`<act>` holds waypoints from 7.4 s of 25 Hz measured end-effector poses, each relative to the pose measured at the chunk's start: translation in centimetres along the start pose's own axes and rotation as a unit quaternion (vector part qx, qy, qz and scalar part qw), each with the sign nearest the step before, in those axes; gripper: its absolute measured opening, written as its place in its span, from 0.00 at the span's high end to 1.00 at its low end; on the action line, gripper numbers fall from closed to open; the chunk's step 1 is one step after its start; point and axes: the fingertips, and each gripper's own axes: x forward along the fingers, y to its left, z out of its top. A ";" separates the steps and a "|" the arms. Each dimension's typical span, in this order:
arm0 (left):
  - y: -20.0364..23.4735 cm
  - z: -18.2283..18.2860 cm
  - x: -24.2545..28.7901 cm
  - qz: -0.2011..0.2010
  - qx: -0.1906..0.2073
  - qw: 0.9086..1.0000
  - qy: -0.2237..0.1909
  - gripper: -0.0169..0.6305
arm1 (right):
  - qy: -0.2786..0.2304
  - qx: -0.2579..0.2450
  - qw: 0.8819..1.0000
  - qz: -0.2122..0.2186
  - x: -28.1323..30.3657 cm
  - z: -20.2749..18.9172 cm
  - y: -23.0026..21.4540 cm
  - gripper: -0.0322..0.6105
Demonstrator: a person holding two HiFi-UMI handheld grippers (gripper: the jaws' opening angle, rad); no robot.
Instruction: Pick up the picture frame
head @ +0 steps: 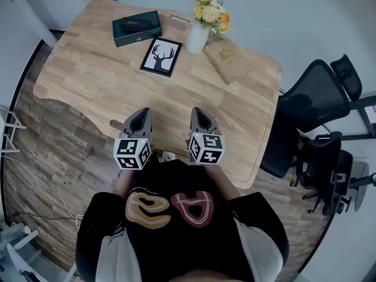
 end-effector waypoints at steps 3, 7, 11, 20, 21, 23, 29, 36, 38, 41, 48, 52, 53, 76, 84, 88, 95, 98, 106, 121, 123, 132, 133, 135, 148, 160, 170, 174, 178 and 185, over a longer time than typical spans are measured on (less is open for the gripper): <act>0.4 0.6 0.8 -0.004 -0.003 1.000 0.002 0.94 | 0.000 0.004 1.000 -0.005 0.4 0.4 -0.1 0.93; 2.0 1.7 1.9 -0.010 0.001 1.000 0.008 0.94 | -0.004 0.013 1.000 -0.017 1.5 1.3 0.2 0.93; 3.6 2.3 3.3 -0.029 0.000 0.999 0.022 0.94 | -0.006 0.019 0.999 -0.031 3.0 2.1 0.5 0.93; 8.3 4.7 7.4 -0.039 0.016 0.999 0.035 0.94 | -0.018 0.025 0.997 -0.065 7.9 5.2 1.3 0.93; 8.9 5.0 8.0 -0.039 0.017 0.998 0.036 0.94 | -0.018 0.027 0.997 -0.070 8.5 5.5 1.3 0.93; 9.7 5.6 9.0 -0.044 0.018 0.998 0.039 0.94 | -0.014 0.032 0.996 -0.077 9.5 5.8 1.3 0.93; 12.4 7.8 12.6 -0.051 0.031 0.997 0.047 0.94 | 0.008 0.027 0.996 -0.090 13.3 6.6 1.7 0.93; 14.8 7.3 17.1 -0.056 0.015 0.995 0.080 0.94 | 0.011 0.017 0.994 -0.105 17.2 8.4 1.3 0.93; 15.2 7.2 18.1 -0.053 0.015 0.995 0.083 0.94 | 0.015 0.015 0.994 -0.110 18.5 8.5 1.0 0.93; 15.5 7.0 19.9 -0.057 0.018 0.994 0.091 0.94 | 0.025 0.018 0.992 -0.119 20.4 8.3 0.3 0.93; 16.5 6.0 24.1 -0.069 0.027 0.990 0.119 0.94 | 0.059 0.021 0.990 -0.127 24.5 7.0 -0.8 0.93; 16.5 4.8 26.3 -0.086 0.027 0.986 0.142 0.94 | 0.081 0.011 0.987 -0.137 26.5 5.9 -1.8 0.93; 16.7 4.5 26.8 -0.086 0.025 0.985 0.147 0.94 | 0.086 0.013 0.987 -0.137 27.0 5.7 -2.0 0.93; 19.4 -0.5 32.6 -0.054 0.008 0.972 0.229 0.76 | 0.152 0.061 0.976 -0.140 33.3 1.0 -4.5 0.76; 20.0 -2.2 32.7 -0.031 0.010 0.962 0.272 0.75 | 0.186 0.058 0.972 -0.135 34.2 -0.3 -4.6 0.75; 20.0 -2.5 32.8 -0.035 0.001 0.960 0.276 0.75 | 0.186 0.062 0.971 -0.134 34.2 -0.3 -4.6 0.75; 20.1 -3.0 32.7 -0.036 -0.073 0.951 0.298 0.76 | 0.192 0.072 0.971 -0.124 34.3 -0.4 -4.5 0.75; 19.4 -3.5 32.7 -0.032 -0.046 0.947 0.316 0.84 | 0.196 0.071 0.969 -0.129 34.4 -0.4 -4.3 0.79; 19.3 -3.7 32.7 -0.022 -0.037 0.944 0.327 0.84 | 0.202 0.079 0.967 -0.132 34.3 -0.5 -4.3 0.80; 19.1 -3.8 32.3 0.003 -0.023 0.946 0.323 0.86 | 0.199 0.086 0.966 -0.144 33.9 -0.6 -4.4 0.83; 18.9 -3.8 32.2 0.003 -0.022 0.946 0.324 0.86 | 0.201 0.086 0.965 -0.149 33.7 -0.6 -4.5 0.83; 18.1 -2.2 31.0 -0.004 -0.017 0.953 0.303 0.86 | 0.176 0.069 0.970 -0.153 32.3 1.5 -4.1 0.84; 18.0 -2.0 30.8 -0.005 -0.015 0.954 0.300 0.86 | 0.174 0.068 0.971 -0.152 32.0 1.6 -3.9 0.84; 17.7 -1.6 30.3 -0.008 -0.015 0.955 0.296 0.86 | 0.170 0.066 0.971 -0.151 31.4 2.0 -3.8 0.84; 15.3 2.0 27.1 -0.010 -0.016 0.968 0.248 0.86 | 0.123 0.044 0.981 -0.141 27.3 5.7 -2.7 0.84; 13.2 6.2 23.6 -0.017 -0.007 0.983 0.185 0.86 | 0.063 0.029 0.991 -0.118 23.5 9.5 -1.3 0.84; 11.0 9.4 20.2 -0.019 0.011 0.991 0.134 0.86 | 0.016 0.012 0.995 -0.101 19.3 12.5 -0.1 0.84; 10.1 10.3 18.6 -0.021 0.007 0.993 0.118 0.86 | 0.000 -0.002 0.995 -0.096 17.7 13.5 0.4 0.84; 9.5 11.0 16.9 -0.022 0.008 0.995 0.102 0.85 | -0.015 -0.012 0.996 -0.090 16.0 14.1 1.2 0.84; 8.2 12.1 13.8 -0.027 0.011 0.997 0.075 0.85 | -0.037 -0.017 0.997 -0.073 12.9 14.9 2.5 0.84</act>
